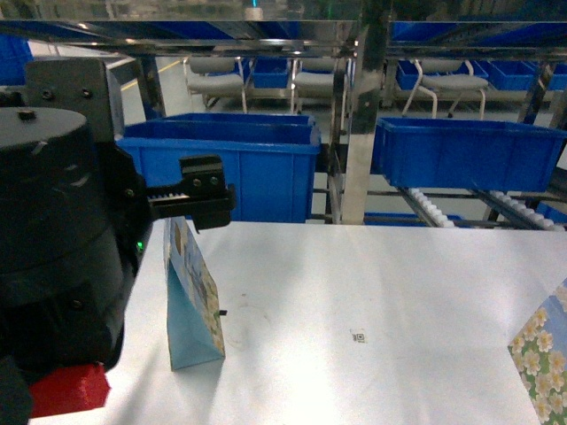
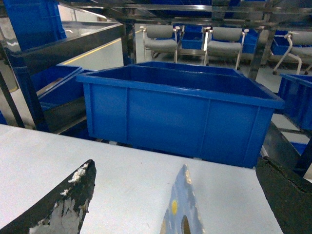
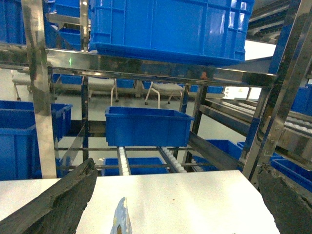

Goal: Move flower gift bag to table near conveyor

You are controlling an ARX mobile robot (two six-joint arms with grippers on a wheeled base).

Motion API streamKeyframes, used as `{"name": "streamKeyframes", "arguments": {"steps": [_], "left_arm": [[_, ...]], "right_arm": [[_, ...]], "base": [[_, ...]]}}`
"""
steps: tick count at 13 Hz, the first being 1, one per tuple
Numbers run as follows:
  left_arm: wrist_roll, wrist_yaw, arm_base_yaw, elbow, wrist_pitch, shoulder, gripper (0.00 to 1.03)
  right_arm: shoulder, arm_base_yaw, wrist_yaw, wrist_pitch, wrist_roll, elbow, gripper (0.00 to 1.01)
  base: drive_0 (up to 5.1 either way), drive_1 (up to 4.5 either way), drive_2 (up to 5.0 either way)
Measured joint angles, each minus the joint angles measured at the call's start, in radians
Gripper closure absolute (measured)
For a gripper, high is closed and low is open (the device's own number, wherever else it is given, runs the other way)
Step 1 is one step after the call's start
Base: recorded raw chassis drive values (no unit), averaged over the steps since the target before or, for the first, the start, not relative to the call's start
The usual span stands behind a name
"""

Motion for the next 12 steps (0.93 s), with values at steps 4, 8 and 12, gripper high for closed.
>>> {"name": "streamKeyframes", "arguments": {"steps": [4, 8, 12], "left_arm": [[0.0, 0.054, 0.043, -0.022, 0.0, -0.031, 0.05], [0.017, 0.216, 0.175, -0.074, -0.003, -0.163, 0.05], [0.168, 0.59, 0.395, -0.142, -0.723, -0.894, 0.05]], "right_arm": [[0.0, 0.0, 0.0, 0.0, 0.0, 0.0, 0.03], [0.0, 0.0, 0.0, 0.0, 0.0, 0.0, 0.03], [0.0, 0.0, 0.0, 0.0, 0.0, 0.0, 0.03]], "base": [[0.0, 0.0, 0.0], [0.0, 0.0, 0.0], [0.0, 0.0, 0.0]]}}
